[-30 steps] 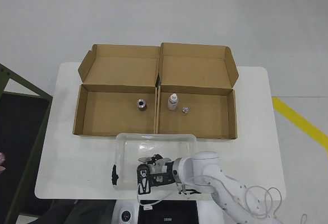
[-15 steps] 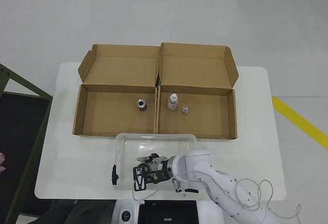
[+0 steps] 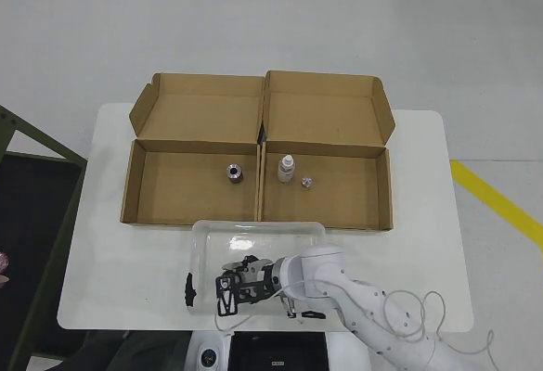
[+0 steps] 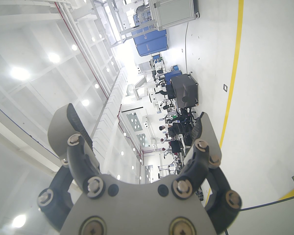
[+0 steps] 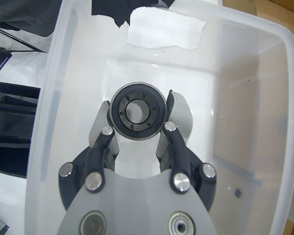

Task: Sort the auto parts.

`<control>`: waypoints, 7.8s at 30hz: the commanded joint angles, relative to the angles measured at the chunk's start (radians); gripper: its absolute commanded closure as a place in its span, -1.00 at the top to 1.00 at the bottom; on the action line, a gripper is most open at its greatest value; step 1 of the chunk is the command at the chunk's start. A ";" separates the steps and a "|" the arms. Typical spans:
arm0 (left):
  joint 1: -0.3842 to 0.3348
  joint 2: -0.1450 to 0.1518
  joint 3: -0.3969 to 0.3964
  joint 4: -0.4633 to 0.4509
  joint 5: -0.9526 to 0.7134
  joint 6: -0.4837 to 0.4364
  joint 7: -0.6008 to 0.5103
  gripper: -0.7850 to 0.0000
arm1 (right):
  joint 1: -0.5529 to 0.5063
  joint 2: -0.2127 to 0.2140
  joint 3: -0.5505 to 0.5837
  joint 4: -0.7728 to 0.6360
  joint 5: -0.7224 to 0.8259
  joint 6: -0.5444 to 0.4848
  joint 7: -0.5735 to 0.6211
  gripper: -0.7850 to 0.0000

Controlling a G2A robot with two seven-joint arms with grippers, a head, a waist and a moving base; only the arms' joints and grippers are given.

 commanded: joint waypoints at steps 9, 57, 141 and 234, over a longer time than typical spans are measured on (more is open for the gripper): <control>0.000 0.000 0.000 0.000 0.000 0.000 0.000 1.00 | 0.014 0.003 0.010 -0.012 0.046 -0.009 -0.037 -1.00; 0.000 0.000 0.000 0.000 0.000 0.000 0.000 1.00 | 0.160 0.016 0.128 -0.038 0.231 0.044 -0.138 -1.00; 0.000 0.000 0.000 0.000 0.000 0.000 0.000 1.00 | 0.531 -0.155 -0.104 0.594 0.226 0.124 -0.125 -0.31; 0.000 0.000 0.000 0.000 0.000 0.000 0.000 1.00 | -0.572 0.089 0.968 -0.191 0.009 0.243 -0.883 0.81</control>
